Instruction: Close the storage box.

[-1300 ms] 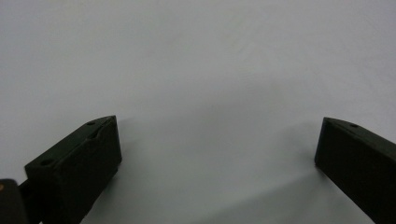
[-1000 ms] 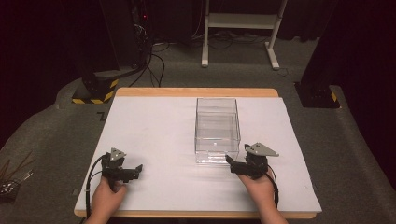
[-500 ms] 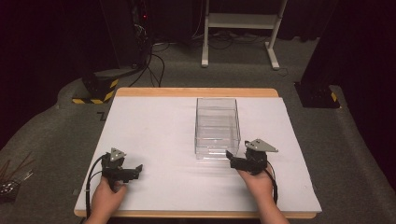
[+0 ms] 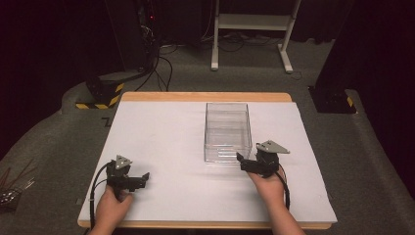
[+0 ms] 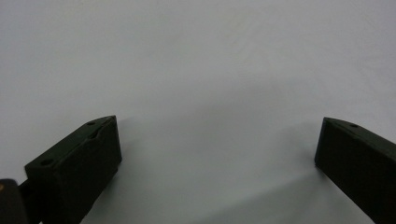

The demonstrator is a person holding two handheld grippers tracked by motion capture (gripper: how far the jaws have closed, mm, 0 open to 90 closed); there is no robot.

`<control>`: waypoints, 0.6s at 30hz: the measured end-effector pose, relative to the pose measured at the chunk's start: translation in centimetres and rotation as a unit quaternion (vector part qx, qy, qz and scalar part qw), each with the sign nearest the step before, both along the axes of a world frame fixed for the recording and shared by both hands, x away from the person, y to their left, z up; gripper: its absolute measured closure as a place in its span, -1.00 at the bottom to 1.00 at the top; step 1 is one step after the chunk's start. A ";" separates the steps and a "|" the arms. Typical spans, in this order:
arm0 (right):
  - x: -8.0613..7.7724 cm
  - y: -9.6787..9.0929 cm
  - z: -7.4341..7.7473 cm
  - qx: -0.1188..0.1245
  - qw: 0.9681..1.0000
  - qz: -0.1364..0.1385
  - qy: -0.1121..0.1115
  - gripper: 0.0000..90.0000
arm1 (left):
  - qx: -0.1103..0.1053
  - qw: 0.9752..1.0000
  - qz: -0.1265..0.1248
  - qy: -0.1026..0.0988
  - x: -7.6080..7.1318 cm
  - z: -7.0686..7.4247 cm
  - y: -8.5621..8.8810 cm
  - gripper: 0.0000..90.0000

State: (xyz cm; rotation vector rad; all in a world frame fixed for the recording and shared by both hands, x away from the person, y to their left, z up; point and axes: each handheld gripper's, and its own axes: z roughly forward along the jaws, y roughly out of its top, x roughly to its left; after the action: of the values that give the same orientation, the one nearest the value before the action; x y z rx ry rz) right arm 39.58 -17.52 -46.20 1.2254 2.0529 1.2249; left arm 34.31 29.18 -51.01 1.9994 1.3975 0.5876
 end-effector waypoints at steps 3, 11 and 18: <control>0.2 0.1 0.0 0.000 1.000 -0.001 -0.001 -0.72 | 0.000 1.000 0.000 0.000 0.0 0.0 0.0 -0.99; 1.0 0.1 0.0 0.001 1.000 -0.009 0.001 -0.71 | 0.000 1.000 0.000 0.000 0.0 0.0 0.0 -0.99; 1.4 0.1 0.1 0.002 1.000 -0.013 0.002 -0.71 | 0.000 1.000 0.000 0.000 0.0 0.0 0.0 -0.99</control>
State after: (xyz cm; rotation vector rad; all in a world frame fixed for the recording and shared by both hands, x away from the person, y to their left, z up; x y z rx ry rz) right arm 41.00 -17.42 -46.12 1.2529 2.0315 1.2176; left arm 34.31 29.18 -51.01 1.9994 1.3976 0.5876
